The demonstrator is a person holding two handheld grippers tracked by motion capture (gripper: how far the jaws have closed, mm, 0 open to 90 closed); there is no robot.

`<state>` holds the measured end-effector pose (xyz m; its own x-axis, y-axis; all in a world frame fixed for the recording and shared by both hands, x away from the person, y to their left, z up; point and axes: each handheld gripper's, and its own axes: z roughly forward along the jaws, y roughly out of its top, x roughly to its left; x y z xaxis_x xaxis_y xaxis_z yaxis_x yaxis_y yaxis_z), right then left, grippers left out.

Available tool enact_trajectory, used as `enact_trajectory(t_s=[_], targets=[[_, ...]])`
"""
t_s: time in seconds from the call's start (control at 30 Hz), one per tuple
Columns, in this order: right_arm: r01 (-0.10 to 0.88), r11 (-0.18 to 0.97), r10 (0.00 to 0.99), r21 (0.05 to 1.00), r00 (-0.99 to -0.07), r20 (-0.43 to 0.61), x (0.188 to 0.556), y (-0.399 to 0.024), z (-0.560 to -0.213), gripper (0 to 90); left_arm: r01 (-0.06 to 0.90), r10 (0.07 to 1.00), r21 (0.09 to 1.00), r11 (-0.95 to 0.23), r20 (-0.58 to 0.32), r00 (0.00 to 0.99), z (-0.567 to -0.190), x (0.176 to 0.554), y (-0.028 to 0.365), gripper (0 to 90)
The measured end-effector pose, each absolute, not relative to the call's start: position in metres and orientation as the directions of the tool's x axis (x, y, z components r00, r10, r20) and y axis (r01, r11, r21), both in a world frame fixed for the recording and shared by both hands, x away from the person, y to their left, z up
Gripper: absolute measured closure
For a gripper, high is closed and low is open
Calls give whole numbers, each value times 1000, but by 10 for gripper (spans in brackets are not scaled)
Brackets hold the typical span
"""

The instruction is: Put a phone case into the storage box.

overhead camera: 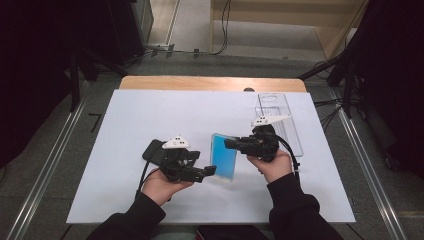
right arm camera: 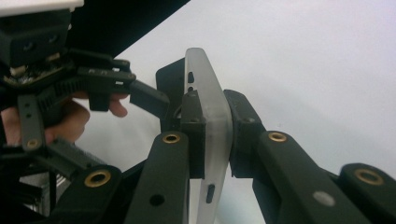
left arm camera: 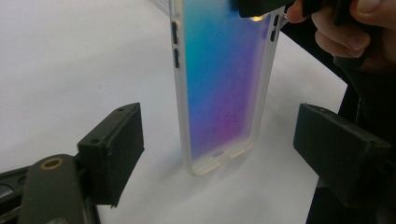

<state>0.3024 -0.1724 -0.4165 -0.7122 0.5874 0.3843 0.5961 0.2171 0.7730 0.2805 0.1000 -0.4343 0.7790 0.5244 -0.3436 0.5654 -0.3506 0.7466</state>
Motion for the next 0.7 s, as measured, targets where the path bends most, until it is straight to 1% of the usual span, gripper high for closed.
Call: enact_trajectory(t_s=[0.07, 0.17, 0.27, 0.33, 0.37, 0.4, 0.53, 0.7], targets=[[590, 225, 580, 775, -721, 380, 302, -174, -416, 771, 550, 510, 750, -369, -331, 794, -434, 281, 100, 202], [579, 233, 569, 781, -732, 374, 301, -176, -415, 771, 518, 504, 761, -392, -293, 812, -432, 281, 99, 202], [561, 248, 558, 790, -749, 357, 300, -177, -414, 771, 501, 502, 768, -398, -275, 820, -428, 283, 100, 203], [552, 254, 550, 794, -758, 351, 299, -177, -413, 771, 510, 492, 767, -389, -295, 819, -427, 286, 101, 218], [546, 256, 544, 797, -764, 348, 299, -177, -413, 771, 516, 488, 765, -384, -306, 817, -426, 287, 102, 252], [542, 259, 537, 800, -769, 347, 299, -177, -413, 771, 516, 483, 764, -388, -309, 820, -425, 289, 102, 262], [527, 284, 515, 801, -789, 336, 297, -177, -412, 771, 513, 446, 754, -411, -325, 834, -423, 294, 104, 262], [483, 338, 458, 808, -834, 307, 295, -175, -411, 771, 505, 420, 753, -423, -331, 845, -421, 299, 107, 263]])
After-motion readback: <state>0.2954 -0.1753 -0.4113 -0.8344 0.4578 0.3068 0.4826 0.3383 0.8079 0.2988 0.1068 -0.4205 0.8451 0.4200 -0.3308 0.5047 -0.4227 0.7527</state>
